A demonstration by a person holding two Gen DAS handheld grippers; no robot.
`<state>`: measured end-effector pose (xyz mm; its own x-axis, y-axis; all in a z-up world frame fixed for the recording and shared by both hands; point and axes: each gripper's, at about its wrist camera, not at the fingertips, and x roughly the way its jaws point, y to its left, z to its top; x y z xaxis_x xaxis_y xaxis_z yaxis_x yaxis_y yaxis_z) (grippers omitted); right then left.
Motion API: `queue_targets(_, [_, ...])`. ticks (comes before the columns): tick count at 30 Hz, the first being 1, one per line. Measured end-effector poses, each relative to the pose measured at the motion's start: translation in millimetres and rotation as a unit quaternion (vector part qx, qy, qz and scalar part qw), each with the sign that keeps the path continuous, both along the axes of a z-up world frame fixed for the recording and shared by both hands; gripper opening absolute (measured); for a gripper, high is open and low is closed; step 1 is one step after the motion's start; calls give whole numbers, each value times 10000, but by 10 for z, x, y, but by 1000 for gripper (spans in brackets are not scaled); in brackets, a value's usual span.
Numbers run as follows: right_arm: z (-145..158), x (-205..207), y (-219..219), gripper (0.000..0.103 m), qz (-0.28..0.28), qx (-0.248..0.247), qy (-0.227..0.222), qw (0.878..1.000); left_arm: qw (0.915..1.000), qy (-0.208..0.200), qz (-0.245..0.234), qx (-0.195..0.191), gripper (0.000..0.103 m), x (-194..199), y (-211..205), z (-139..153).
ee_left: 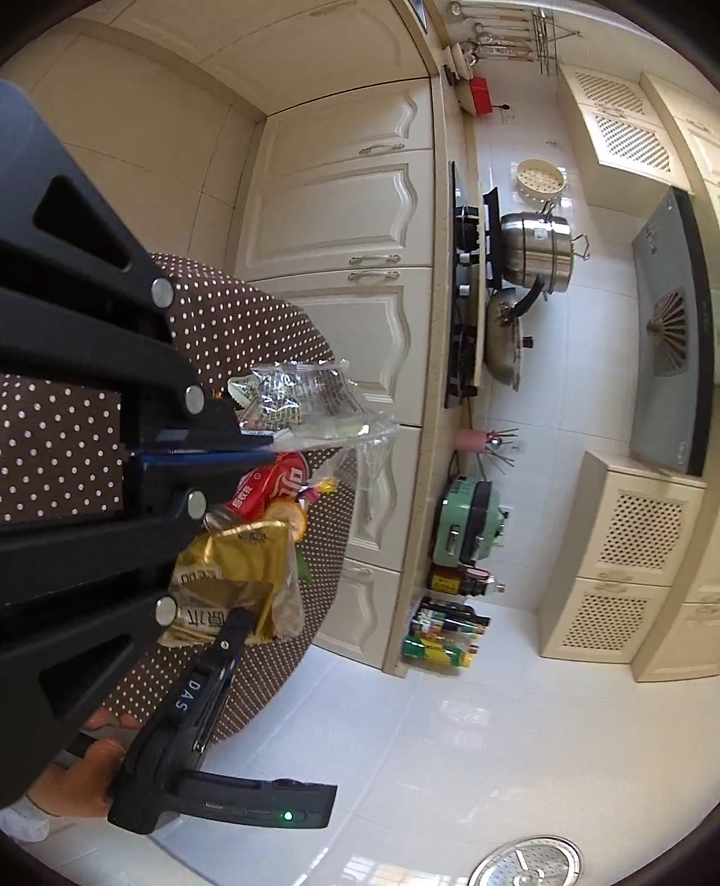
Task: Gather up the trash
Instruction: 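Carry the gold bag to the bin with right while left carries a clear wrapper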
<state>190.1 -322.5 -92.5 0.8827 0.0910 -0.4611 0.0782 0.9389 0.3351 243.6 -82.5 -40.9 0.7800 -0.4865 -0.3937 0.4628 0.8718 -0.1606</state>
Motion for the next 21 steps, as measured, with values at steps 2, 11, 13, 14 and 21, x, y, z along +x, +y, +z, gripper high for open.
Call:
queue_targets(2, [142, -142, 65, 7, -88, -110, -263, 9996, 9999, -30, 15, -153, 1, -86, 145, 48])
queue_targets(11, [633, -300, 939, 7, 647, -482, -867, 9930, 9965, -271, 553, -562, 1, -528, 1047, 162])
queue_targets(13, [593, -193, 1242, 7, 979, -491, -793, 9908, 9953, -200, 766, -558, 1, -585, 1291, 81])
queue_targets(14, [560, -140, 1421, 7, 1164, -498, -731, 9893, 9945, -152, 884, -548, 1, -605, 1407, 30])
queue_targets(21, [-80, 313, 2611, 7, 2202, -683, -6, 9731, 9794, 824, 1778, -486, 1, -443, 2251, -762])
